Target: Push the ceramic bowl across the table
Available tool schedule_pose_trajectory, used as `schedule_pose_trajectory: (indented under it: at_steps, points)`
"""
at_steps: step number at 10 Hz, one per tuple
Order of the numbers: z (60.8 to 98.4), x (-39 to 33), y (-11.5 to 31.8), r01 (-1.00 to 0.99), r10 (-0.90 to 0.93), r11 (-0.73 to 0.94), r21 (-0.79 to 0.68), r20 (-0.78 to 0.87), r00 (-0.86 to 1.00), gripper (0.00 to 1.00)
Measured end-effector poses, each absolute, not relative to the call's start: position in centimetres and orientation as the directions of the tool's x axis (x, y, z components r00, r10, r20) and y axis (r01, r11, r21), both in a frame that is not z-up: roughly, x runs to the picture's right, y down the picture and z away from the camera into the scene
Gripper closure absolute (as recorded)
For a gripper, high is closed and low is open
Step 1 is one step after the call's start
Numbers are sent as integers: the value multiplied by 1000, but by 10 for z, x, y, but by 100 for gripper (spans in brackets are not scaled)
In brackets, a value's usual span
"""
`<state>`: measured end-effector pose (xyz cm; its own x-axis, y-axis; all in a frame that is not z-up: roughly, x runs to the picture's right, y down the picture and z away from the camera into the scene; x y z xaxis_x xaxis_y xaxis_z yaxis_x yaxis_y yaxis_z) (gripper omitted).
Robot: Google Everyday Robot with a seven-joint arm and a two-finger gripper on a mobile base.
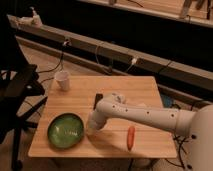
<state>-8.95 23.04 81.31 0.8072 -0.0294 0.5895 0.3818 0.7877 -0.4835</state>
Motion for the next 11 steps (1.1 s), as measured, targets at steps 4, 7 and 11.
schedule_pose_trajectory:
  at_steps: [4, 7, 11]
  points:
    - [817, -126, 234, 464, -51, 754, -465, 663, 747, 100]
    - [818, -158, 236, 530, -72, 727, -437, 719, 691, 100]
    - [811, -207, 250, 624, -79, 676, -392, 804, 589, 85]
